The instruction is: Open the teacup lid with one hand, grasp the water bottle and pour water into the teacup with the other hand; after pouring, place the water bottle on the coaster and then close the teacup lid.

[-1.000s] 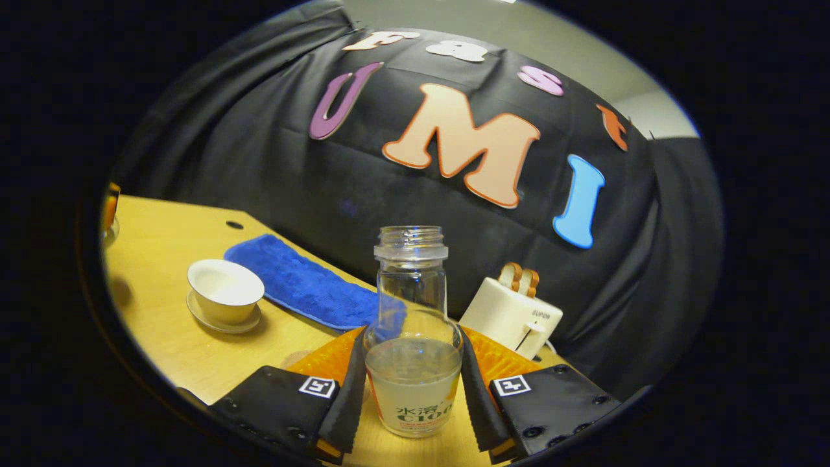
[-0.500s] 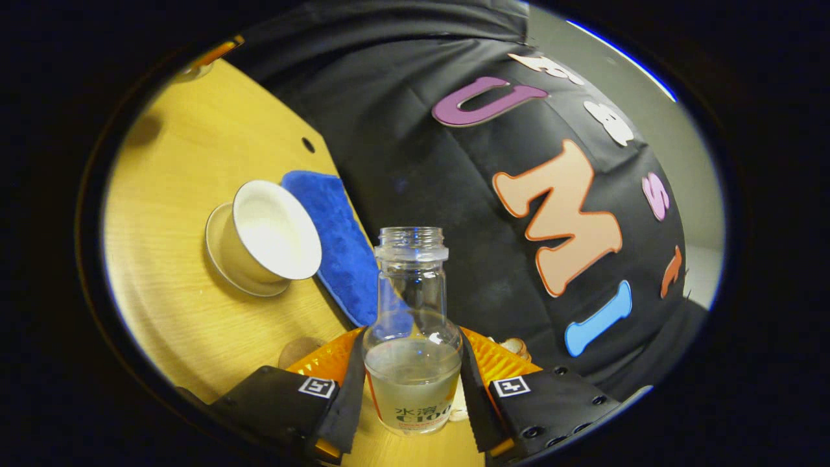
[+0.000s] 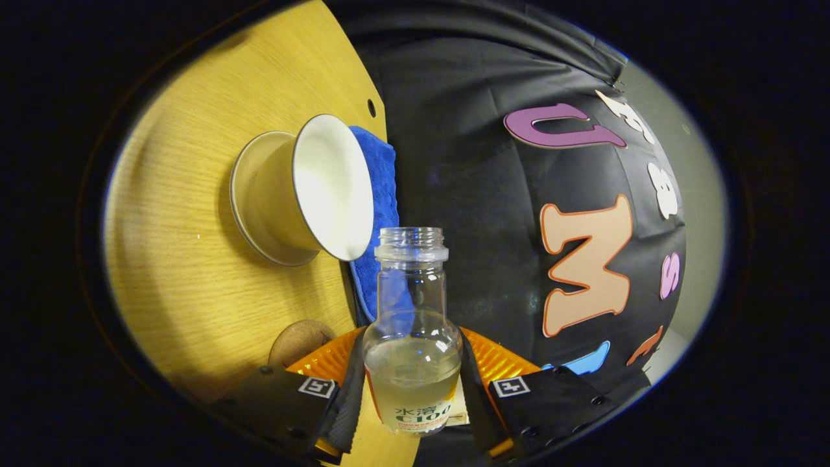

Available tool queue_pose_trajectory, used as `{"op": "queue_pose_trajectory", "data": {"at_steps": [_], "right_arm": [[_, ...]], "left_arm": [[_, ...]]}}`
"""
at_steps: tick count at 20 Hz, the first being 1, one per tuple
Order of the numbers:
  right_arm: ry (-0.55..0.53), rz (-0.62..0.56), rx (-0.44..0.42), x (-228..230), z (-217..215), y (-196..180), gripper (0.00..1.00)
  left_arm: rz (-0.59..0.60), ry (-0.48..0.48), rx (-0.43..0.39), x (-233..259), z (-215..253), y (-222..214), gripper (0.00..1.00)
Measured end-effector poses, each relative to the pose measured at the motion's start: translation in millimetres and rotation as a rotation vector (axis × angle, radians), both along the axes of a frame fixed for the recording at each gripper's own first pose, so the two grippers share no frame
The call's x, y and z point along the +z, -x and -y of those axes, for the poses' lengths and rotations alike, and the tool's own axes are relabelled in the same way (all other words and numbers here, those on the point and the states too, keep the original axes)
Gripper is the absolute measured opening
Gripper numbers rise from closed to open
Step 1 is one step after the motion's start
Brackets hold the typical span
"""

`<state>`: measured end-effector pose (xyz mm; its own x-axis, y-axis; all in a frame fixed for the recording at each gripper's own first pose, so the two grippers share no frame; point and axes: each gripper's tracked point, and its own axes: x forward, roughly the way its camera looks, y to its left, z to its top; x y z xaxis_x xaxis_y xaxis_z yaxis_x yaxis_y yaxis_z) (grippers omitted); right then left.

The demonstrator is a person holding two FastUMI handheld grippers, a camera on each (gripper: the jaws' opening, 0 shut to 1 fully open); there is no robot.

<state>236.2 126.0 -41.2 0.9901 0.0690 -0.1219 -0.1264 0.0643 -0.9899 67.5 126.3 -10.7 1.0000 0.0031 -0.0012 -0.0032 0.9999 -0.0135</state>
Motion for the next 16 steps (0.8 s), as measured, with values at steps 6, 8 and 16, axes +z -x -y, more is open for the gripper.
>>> {"op": "queue_pose_trajectory", "data": {"at_steps": [6,8,16], "right_arm": [[0.140,0.005,0.020,1.3,-2.0,1.4,0.73],[0.164,0.011,0.025,4.6,-2.5,2.2,0.73],[0.269,0.026,0.038,12.4,-1.8,-4.6,0.72]], "left_arm": [[-0.001,0.001,-0.001,0.6,0.1,1.0,0.21],[-0.001,0.001,0.000,0.5,0.0,1.3,0.21],[-0.003,0.001,0.000,1.2,0.0,1.9,0.23]]}}
